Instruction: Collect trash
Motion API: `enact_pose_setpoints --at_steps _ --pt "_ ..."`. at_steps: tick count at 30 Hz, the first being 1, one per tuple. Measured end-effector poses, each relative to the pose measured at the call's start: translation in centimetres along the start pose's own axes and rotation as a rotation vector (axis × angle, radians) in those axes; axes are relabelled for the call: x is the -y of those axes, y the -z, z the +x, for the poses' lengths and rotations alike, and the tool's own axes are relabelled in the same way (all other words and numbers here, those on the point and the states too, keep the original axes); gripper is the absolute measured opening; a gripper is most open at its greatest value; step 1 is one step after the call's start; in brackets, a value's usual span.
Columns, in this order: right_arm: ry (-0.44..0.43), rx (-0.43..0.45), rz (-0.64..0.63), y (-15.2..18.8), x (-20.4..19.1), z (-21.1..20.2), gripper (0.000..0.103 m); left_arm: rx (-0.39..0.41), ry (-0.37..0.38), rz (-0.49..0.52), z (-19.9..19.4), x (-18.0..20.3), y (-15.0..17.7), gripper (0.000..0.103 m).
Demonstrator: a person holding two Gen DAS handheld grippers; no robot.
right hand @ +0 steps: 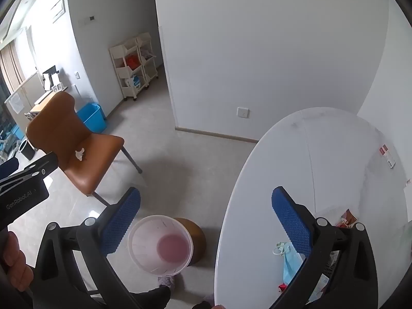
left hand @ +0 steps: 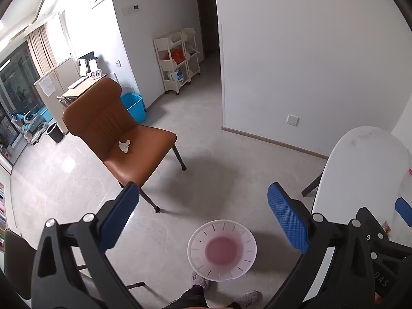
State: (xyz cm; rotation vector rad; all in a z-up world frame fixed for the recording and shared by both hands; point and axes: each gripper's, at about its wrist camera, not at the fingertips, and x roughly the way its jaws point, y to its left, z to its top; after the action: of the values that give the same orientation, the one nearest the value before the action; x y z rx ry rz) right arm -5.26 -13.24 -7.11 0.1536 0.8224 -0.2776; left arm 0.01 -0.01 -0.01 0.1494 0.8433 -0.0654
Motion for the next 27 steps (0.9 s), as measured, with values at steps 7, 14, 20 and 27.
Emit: enact_pose_setpoints --at_steps 7,14,20,27 --pt "-0.011 -0.010 0.009 -0.05 0.17 0.33 0.101 -0.006 0.005 -0.003 0.05 0.04 -0.05 0.095" --pt "-0.005 0.000 0.007 -0.15 0.17 -0.27 0.101 -0.008 0.007 -0.007 0.02 0.04 0.00 0.095" --pt "-0.004 -0.003 0.008 -0.17 0.21 -0.15 0.101 -0.009 0.010 -0.004 0.31 0.15 0.13 0.095" --pt "-0.004 -0.005 0.009 -0.18 0.27 0.02 0.101 -0.013 0.010 -0.004 0.76 0.14 0.18 0.095"
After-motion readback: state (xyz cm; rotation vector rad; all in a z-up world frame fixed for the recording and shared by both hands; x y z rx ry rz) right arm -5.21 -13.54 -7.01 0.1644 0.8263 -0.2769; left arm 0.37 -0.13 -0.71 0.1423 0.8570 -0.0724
